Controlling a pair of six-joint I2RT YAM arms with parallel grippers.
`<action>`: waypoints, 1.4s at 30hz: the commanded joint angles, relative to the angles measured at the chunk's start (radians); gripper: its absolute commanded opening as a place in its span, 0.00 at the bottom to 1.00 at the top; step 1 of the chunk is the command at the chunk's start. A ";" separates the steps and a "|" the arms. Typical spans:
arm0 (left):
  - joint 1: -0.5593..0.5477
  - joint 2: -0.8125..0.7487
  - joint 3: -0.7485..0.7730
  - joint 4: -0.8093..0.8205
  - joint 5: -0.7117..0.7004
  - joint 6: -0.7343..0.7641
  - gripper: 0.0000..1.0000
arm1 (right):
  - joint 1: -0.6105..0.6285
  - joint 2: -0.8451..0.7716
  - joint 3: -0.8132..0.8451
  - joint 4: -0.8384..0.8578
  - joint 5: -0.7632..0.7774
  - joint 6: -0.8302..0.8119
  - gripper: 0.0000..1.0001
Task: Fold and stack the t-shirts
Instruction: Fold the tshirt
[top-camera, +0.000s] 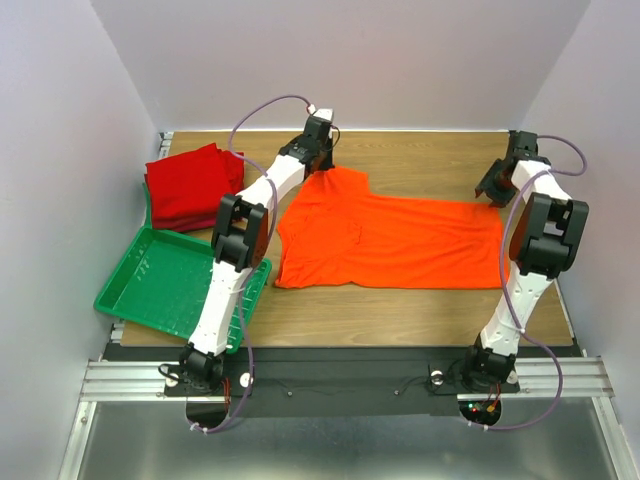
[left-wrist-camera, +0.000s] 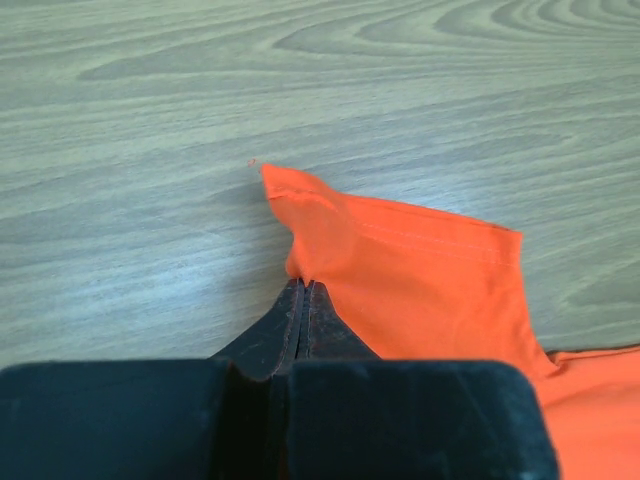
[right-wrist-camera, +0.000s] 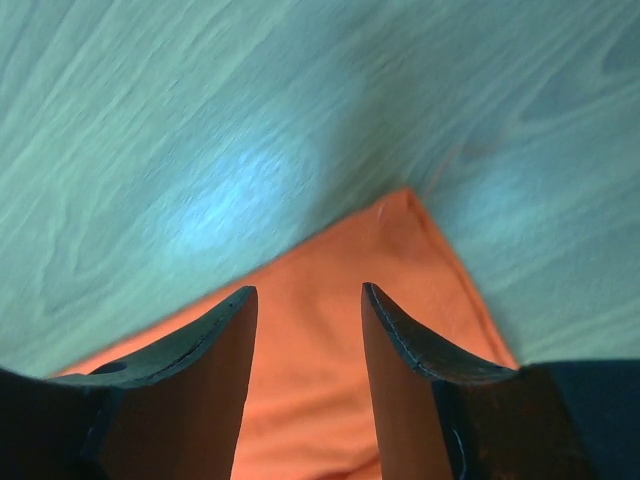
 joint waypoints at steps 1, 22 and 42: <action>-0.002 -0.070 0.019 0.030 0.017 0.002 0.00 | -0.010 0.034 0.062 0.015 0.075 -0.002 0.52; 0.000 -0.067 0.016 0.034 0.040 0.002 0.00 | -0.027 0.134 0.100 0.015 0.137 -0.031 0.48; 0.009 -0.127 -0.007 0.071 0.015 0.028 0.00 | -0.027 0.068 0.071 0.016 0.137 -0.068 0.00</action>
